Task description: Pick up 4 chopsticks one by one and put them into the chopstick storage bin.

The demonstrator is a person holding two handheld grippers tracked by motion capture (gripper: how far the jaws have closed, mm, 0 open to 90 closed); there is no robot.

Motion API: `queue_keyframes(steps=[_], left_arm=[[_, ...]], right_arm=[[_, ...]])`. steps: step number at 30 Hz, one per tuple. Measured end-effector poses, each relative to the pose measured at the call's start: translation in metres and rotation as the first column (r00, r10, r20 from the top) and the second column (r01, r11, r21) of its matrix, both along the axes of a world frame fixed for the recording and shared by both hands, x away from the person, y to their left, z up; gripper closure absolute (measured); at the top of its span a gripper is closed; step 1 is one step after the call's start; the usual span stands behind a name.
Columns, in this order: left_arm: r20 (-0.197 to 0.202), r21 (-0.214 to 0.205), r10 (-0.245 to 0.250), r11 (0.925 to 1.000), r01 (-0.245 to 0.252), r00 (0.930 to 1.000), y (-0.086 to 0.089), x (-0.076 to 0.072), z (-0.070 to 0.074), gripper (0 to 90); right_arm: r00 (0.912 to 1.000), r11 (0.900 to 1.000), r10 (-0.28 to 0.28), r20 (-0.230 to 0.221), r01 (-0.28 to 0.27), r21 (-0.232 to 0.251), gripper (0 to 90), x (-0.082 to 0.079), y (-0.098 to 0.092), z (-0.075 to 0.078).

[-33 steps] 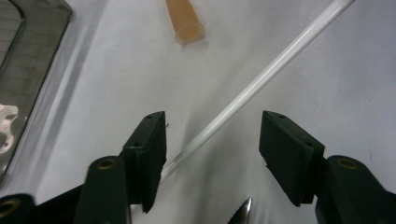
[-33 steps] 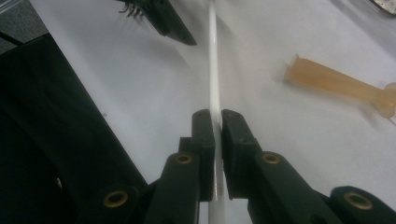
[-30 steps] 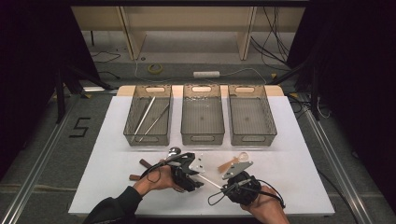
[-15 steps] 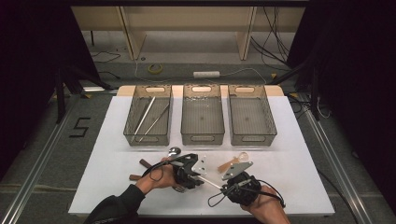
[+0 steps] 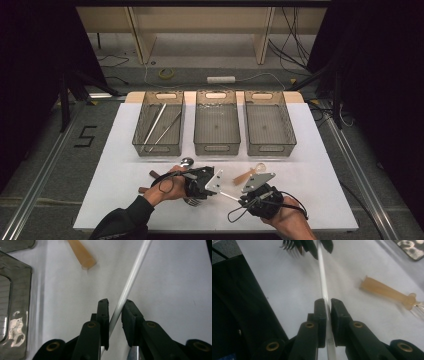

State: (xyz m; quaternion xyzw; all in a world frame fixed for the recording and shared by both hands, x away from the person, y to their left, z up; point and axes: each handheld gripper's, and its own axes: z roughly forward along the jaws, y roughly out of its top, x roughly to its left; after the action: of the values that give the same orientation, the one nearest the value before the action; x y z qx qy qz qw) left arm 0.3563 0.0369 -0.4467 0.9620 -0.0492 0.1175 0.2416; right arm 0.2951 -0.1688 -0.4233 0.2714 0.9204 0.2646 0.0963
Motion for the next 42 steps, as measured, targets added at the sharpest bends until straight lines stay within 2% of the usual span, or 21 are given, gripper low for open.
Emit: queue_keyframes(steps=[6,10,13,15,16,17,22,26,27,28,29,30,31,32,35,36,37,38,40,41,42], left_arm=[[-0.003,0.023,-0.057,0.9981,0.057,0.9984,0.003,-0.006,0.009,83.1],[-0.005,0.035,-0.057,0.9977,0.058,0.9983,0.007,-0.007,0.017,84.8],[-0.018,0.058,-0.014,0.9982,0.015,0.9997,0.011,-0.005,0.017,84.8],[-0.020,0.065,0.015,0.9978,-0.014,0.9997,0.012,-0.003,0.017,84.8],[-0.020,0.065,0.015,0.9978,-0.014,0.9997,0.012,-0.003,0.017,84.8],[-0.020,0.062,0.048,0.9970,-0.047,0.9986,0.014,0.000,0.018,84.8],[-0.036,0.041,0.128,0.9912,-0.126,0.9912,0.018,0.005,0.024,84.7],[-0.051,0.017,0.208,0.9781,-0.208,0.9768,0.025,0.011,0.028,84.6],[-0.057,0.006,0.246,0.9691,-0.246,0.9675,0.029,0.014,0.030,84.6],[-0.057,0.006,0.246,0.9691,-0.246,0.9675,0.029,0.014,0.030,84.6],[-0.080,-0.010,0.292,0.9558,-0.294,0.9530,0.032,0.017,0.031,84.6],[-0.080,-0.010,0.292,0.9558,-0.294,0.9530,0.032,0.017,0.031,84.6],[-0.097,-0.024,0.321,0.9456,-0.325,0.9421,0.037,0.020,0.032,84.6],[-0.097,-0.024,0.321,0.9456,-0.325,0.9421,0.037,0.020,0.032,84.6],[-0.113,-0.054,0.375,0.9224,-0.382,0.9201,0.046,0.025,0.036,84.6],[-0.113,-0.054,0.375,0.9224,-0.382,0.9201,0.046,0.025,0.036,84.6],[-0.127,-0.073,0.403,0.9075,-0.414,0.9064,0.051,0.027,0.039,84.6],[-0.127,-0.073,0.403,0.9075,-0.414,0.9064,0.051,0.027,0.039,84.6],[-0.133,-0.092,0.423,0.8953,-0.436,0.8964,0.056,0.030,0.042,84.5],[-0.139,-0.109,0.445,0.8810,-0.460,0.8846,0.062,0.032,0.045,84.5],[-0.139,-0.109,0.445,0.8810,-0.460,0.8846,0.062,0.032,0.045,84.5]], right_arm=[[0.9990,0.9997,-0.021,0.040,0.021,0.009,77.9,0.005,-0.005,-0.003],[0.9975,0.9948,-0.049,0.052,0.044,0.092,68.2,0.009,-0.011,-0.001],[0.9931,0.9740,-0.099,0.062,0.084,0.210,54.8,0.012,-0.018,0.004],[0.9896,0.9508,-0.127,0.069,0.101,0.293,52.1,0.013,-0.025,0.009],[0.9896,0.9508,-0.127,0.069,0.101,0.293,52.1,0.013,-0.025,0.009],[0.9849,0.9275,-0.159,0.069,0.125,0.352,46.8,0.013,-0.031,0.013],[0.9697,0.9019,-0.222,0.103,0.164,0.400,41.4,0.011,-0.039,0.013],[0.9605,0.8839,-0.252,0.119,0.178,0.433,38.5,0.009,-0.042,0.011],[0.9585,0.8802,-0.258,0.121,0.182,0.438,37.3,0.008,-0.043,0.011],[0.9563,0.8767,-0.265,0.124,0.185,0.444,36.4,0.008,-0.044,0.010],[0.9542,0.8735,-0.271,0.126,0.189,0.449,35.9,0.007,-0.044,0.009],[0.9533,0.8709,-0.274,0.126,0.191,0.453,35.6,0.007,-0.045,0.008],[0.9511,0.8669,-0.282,0.126,0.197,0.458,35.3,0.006,-0.045,0.007],[0.9511,0.8669,-0.282,0.126,0.197,0.458,35.3,0.006,-0.045,0.007],[0.9491,0.8640,-0.288,0.127,0.201,0.462,35.1,0.005,-0.045,0.004],[0.9499,0.8655,-0.287,0.125,0.201,0.459,35.0,0.005,-0.045,0.004],[0.9506,0.8668,-0.284,0.125,0.199,0.457,35.0,0.005,-0.045,0.003],[0.9505,0.8673,-0.284,0.126,0.199,0.456,35.0,0.004,-0.045,0.002],[0.9517,0.8676,-0.281,0.125,0.196,0.457,35.0,0.004,-0.045,0.002],[0.9526,0.8681,-0.278,0.122,0.195,0.456,34.8,0.004,-0.044,0.002],[0.9526,0.8681,-0.278,0.122,0.195,0.456,34.8,0.004,-0.044,0.002]])
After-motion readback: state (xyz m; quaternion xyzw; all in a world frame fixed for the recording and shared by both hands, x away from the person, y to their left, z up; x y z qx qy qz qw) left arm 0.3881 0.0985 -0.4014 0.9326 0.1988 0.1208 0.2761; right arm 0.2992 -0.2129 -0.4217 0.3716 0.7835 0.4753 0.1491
